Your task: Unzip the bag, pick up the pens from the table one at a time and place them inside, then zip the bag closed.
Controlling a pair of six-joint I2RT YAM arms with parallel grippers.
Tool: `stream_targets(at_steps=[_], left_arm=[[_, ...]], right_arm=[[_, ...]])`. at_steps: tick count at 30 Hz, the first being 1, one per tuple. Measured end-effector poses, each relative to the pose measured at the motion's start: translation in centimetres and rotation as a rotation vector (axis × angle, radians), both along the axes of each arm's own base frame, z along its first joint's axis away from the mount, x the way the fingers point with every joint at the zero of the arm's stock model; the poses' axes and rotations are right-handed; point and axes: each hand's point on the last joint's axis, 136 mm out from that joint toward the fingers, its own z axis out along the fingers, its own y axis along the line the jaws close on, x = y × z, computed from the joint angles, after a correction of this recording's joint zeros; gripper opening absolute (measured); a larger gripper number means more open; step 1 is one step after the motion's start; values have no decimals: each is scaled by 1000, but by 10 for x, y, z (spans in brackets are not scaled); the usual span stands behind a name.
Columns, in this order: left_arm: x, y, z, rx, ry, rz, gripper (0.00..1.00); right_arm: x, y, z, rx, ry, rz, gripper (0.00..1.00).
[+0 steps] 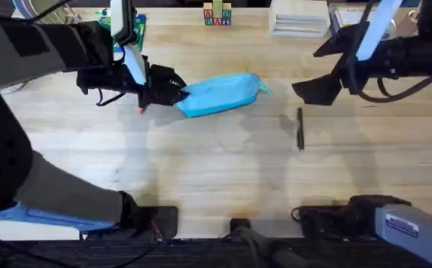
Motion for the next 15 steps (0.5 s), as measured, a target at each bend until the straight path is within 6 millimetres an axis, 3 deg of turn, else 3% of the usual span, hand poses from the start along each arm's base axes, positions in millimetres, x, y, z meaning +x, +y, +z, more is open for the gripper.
stream_targets(at_steps=[15], left_arm=[[0, 0, 0, 0, 0, 0, 42]], right_arm=[[9, -8, -16, 114, 30, 65, 996]])
